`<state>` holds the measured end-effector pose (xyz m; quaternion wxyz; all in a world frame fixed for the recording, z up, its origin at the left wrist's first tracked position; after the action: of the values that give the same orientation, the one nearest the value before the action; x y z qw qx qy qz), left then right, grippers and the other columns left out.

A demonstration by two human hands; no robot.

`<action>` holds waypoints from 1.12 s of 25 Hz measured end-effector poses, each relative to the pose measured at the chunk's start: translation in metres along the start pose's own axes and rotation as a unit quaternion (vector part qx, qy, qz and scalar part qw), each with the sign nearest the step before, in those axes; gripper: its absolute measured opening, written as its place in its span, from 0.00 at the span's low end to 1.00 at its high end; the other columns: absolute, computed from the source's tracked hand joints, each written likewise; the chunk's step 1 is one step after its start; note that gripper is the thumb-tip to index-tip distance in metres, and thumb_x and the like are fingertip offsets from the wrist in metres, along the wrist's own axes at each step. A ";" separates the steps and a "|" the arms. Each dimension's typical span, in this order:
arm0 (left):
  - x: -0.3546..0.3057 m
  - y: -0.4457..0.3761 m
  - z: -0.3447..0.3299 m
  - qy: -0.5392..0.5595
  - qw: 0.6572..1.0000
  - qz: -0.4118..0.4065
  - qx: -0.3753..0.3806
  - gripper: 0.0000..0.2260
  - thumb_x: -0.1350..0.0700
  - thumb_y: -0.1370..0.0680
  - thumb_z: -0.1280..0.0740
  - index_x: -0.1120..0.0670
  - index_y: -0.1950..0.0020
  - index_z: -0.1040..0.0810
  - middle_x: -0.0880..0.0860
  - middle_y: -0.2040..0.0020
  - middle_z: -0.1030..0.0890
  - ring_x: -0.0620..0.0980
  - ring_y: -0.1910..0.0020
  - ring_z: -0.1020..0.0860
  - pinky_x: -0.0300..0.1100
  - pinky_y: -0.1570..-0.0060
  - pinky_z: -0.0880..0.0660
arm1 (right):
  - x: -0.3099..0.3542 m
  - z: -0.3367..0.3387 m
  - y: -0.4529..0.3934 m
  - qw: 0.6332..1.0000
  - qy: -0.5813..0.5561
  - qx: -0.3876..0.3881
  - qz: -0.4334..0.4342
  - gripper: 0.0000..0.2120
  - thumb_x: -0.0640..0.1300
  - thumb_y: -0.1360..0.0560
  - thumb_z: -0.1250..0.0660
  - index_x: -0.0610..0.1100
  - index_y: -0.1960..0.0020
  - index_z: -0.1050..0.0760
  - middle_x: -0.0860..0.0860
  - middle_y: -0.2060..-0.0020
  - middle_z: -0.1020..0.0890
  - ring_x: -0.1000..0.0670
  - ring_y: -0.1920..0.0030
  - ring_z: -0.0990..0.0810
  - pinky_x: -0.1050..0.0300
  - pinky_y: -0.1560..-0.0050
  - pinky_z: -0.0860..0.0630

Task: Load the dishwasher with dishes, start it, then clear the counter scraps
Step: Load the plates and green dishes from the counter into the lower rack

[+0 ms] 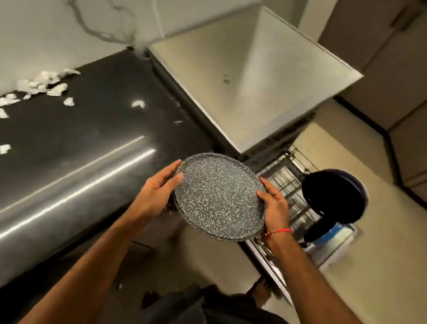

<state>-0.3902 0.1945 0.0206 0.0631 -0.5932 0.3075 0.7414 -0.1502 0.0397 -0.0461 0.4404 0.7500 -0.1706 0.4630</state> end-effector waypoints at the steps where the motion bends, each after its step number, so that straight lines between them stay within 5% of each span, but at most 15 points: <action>1: 0.003 -0.006 -0.041 -0.018 0.999 0.017 0.033 0.18 0.56 0.16 0.37 0.39 0.30 0.30 0.44 0.53 0.16 0.46 0.67 0.22 0.40 0.74 0.26 | 0.002 0.037 -0.007 1.000 -0.013 -0.019 -0.008 0.19 0.27 0.24 0.39 0.38 0.36 0.24 0.52 0.58 0.16 0.57 0.64 0.19 0.65 0.61 0.21; 3: 0.016 -0.013 -0.115 -0.026 0.994 0.073 0.074 0.20 0.57 0.16 0.38 0.42 0.27 0.35 0.48 0.51 0.19 0.51 0.65 0.23 0.40 0.77 0.28 | 0.004 0.103 -0.021 0.998 -0.037 -0.052 -0.024 0.19 0.28 0.23 0.40 0.39 0.35 0.24 0.52 0.58 0.16 0.57 0.65 0.19 0.66 0.63 0.22; 8: 0.054 -0.051 -0.222 -0.074 0.983 0.166 0.013 0.17 0.58 0.18 0.38 0.54 0.29 0.34 0.53 0.53 0.24 0.53 0.63 0.25 0.54 0.56 0.26 | -0.004 0.205 -0.055 0.988 -0.057 -0.128 -0.064 0.19 0.32 0.21 0.41 0.43 0.32 0.27 0.41 0.38 0.21 0.45 0.48 0.20 0.53 0.51 0.22; 12: 0.079 -0.116 -0.266 -0.145 0.974 0.176 -0.010 0.15 0.61 0.17 0.40 0.54 0.31 0.32 0.50 0.57 0.25 0.47 0.64 0.28 0.42 0.65 0.24 | -0.023 0.219 -0.101 0.986 -0.022 -0.085 -0.142 0.24 0.40 0.22 0.34 0.47 0.27 0.33 0.49 0.51 0.20 0.52 0.61 0.21 0.53 0.63 0.20; 14: 0.092 -0.166 -0.287 -0.193 0.967 0.164 -0.016 0.13 0.59 0.17 0.41 0.50 0.33 0.32 0.50 0.59 0.26 0.45 0.65 0.29 0.38 0.70 0.24 | -0.047 0.224 -0.143 0.984 0.009 -0.044 -0.171 0.34 0.49 0.25 0.28 0.50 0.23 0.38 0.49 0.42 0.21 0.53 0.50 0.21 0.47 0.46 0.19; 16: 0.114 -0.226 -0.313 -0.229 0.962 0.146 -0.009 0.15 0.53 0.16 0.41 0.50 0.29 0.30 0.51 0.48 0.22 0.48 0.55 0.24 0.43 0.55 0.22 | -0.076 0.228 -0.190 0.981 0.040 -0.003 -0.188 0.49 0.62 0.34 0.24 0.54 0.21 0.45 0.48 0.26 0.32 0.47 0.31 0.29 0.40 0.31 0.30; 19: 0.173 -0.322 -0.340 -0.276 0.952 0.131 -0.022 0.17 0.51 0.16 0.41 0.56 0.32 0.24 0.54 0.39 0.20 0.54 0.41 0.22 0.46 0.40 0.26 | -0.133 0.237 -0.257 0.975 0.027 0.036 -0.218 0.61 0.68 0.42 0.23 0.53 0.20 0.52 0.48 0.21 0.44 0.45 0.23 0.41 0.42 0.24 0.43; 24: 0.300 -0.467 -0.342 -0.306 0.939 0.144 -0.068 0.28 0.39 0.24 0.44 0.58 0.40 0.17 0.60 0.43 0.16 0.62 0.43 0.19 0.57 0.41 0.22 | -0.222 0.244 -0.347 0.967 0.075 0.069 -0.231 0.52 0.59 0.35 0.23 0.44 0.21 0.47 0.56 0.31 0.32 0.52 0.32 0.33 0.52 0.26 0.40; 28: 0.368 -0.554 -0.324 -0.350 0.918 0.148 -0.109 0.41 0.30 0.29 0.51 0.60 0.38 0.18 0.61 0.40 0.17 0.63 0.40 0.20 0.55 0.37 0.25 | -0.254 0.239 -0.390 0.970 0.120 0.041 -0.208 0.56 0.72 0.46 0.24 0.45 0.26 0.35 0.52 0.36 0.22 0.50 0.38 0.23 0.49 0.31 0.29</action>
<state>0.0301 0.3678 -0.5629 -0.0084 -0.2465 0.2670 0.9316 0.1080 0.0210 -0.5007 0.5134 0.7250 0.0620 0.4549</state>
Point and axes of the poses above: each hand's wrist, its own y-axis away from the middle knuckle, its own z-axis out of the back of the hand, x = y × z, the point moved 10 cm from there along -y, towards the middle knuckle
